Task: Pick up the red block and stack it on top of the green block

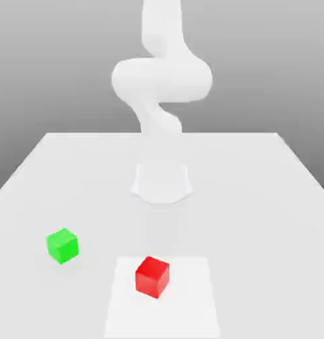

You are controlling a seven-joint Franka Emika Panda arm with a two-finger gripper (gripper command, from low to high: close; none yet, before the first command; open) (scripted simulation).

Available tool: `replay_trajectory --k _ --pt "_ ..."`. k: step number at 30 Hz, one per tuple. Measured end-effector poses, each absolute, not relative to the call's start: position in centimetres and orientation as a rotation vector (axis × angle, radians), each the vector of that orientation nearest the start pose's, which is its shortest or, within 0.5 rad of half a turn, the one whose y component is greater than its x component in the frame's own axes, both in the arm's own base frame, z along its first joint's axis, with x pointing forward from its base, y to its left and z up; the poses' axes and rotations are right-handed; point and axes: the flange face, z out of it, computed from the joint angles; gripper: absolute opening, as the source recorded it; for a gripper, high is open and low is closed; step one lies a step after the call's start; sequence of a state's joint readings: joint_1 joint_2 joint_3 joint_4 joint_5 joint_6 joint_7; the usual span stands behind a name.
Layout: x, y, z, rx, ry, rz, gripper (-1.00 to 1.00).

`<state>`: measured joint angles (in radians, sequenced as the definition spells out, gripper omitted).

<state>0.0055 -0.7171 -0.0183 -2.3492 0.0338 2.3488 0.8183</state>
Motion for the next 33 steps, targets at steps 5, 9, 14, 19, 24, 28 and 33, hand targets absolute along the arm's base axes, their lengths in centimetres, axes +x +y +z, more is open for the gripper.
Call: replay_trajectory --k 5,9,14,19,24,28,33 --pt "43.2 -1.3 53.8 -2.46 1.273 -0.611 0.0" --pt "44.7 -1.2 43.8 -2.477 1.419 -0.41 0.0" --pt "43.4 -1.2 32.2 -2.502 1.614 -0.194 0.0" --pt "39.5 -1.9 22.4 -2.526 1.825 -0.028 0.0" --pt "38.9 -1.9 17.4 -2.536 1.854 -0.008 0.0" --pt "38.7 -1.9 14.8 -2.534 1.857 -0.002 -1.0" --pt "38.6 -1.8 14.4 -2.533 1.857 -0.003 -1.0"
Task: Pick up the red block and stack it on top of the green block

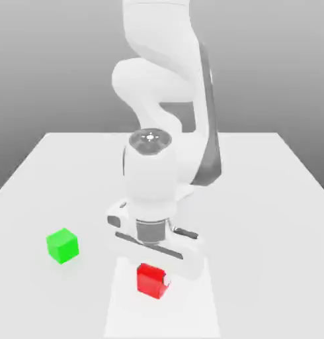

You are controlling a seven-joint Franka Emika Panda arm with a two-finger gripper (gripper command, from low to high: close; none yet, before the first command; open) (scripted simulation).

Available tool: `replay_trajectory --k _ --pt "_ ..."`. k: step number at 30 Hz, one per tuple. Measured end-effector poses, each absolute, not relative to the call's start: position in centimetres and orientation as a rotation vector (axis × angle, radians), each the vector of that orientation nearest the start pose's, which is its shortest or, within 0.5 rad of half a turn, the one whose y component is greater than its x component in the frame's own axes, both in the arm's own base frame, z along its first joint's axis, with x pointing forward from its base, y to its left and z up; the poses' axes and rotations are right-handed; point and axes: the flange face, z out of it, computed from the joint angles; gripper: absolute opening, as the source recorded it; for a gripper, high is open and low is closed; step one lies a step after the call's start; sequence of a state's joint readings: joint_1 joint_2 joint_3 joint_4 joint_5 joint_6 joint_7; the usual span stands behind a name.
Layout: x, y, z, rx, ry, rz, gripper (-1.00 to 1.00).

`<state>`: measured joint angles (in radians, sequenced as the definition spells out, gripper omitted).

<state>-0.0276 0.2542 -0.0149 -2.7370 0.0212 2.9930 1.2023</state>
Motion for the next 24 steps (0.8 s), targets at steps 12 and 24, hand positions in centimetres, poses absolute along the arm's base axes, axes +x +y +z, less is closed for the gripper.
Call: replay_trajectory --k 12,24 --pt "37.4 -7.9 22.5 -2.491 1.92 -0.018 -1.0" --pt "28.1 -22.2 24.6 -2.41 2.013 -0.002 -1.0"
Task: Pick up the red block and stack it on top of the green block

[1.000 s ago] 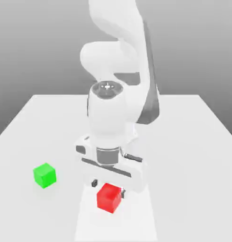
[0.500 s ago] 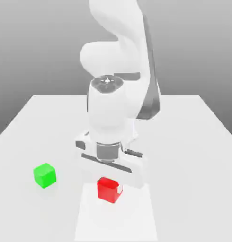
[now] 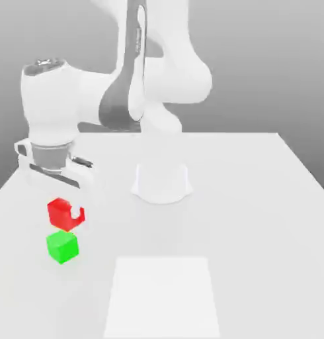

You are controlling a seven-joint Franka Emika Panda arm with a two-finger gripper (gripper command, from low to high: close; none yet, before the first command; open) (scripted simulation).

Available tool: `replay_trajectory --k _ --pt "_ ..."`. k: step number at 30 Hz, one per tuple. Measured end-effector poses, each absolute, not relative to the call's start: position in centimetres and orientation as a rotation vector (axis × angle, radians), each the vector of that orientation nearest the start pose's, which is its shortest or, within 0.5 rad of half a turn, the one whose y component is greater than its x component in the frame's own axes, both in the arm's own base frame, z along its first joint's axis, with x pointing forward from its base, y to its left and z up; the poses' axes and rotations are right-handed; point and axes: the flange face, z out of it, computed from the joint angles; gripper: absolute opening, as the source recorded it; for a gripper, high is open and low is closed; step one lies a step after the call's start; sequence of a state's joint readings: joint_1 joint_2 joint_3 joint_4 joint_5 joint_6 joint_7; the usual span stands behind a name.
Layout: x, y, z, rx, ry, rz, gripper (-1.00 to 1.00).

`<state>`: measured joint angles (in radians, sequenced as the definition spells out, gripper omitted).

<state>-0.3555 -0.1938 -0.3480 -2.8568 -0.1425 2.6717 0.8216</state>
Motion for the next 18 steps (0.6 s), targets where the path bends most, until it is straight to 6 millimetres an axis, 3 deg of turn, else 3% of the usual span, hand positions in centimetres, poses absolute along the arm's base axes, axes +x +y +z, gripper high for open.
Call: replay_trajectory --k 7,16,17,18 --pt "28.2 -22.7 22.8 -2.399 1.998 -0.002 -1.0" --pt "27.7 -22.7 18.5 -2.405 2.011 -0.002 -1.0" --pt "27.6 -22.7 18.1 -2.406 2.015 -0.001 1.0" --pt "27.6 -22.7 18.1 -2.407 2.015 -0.001 1.0"
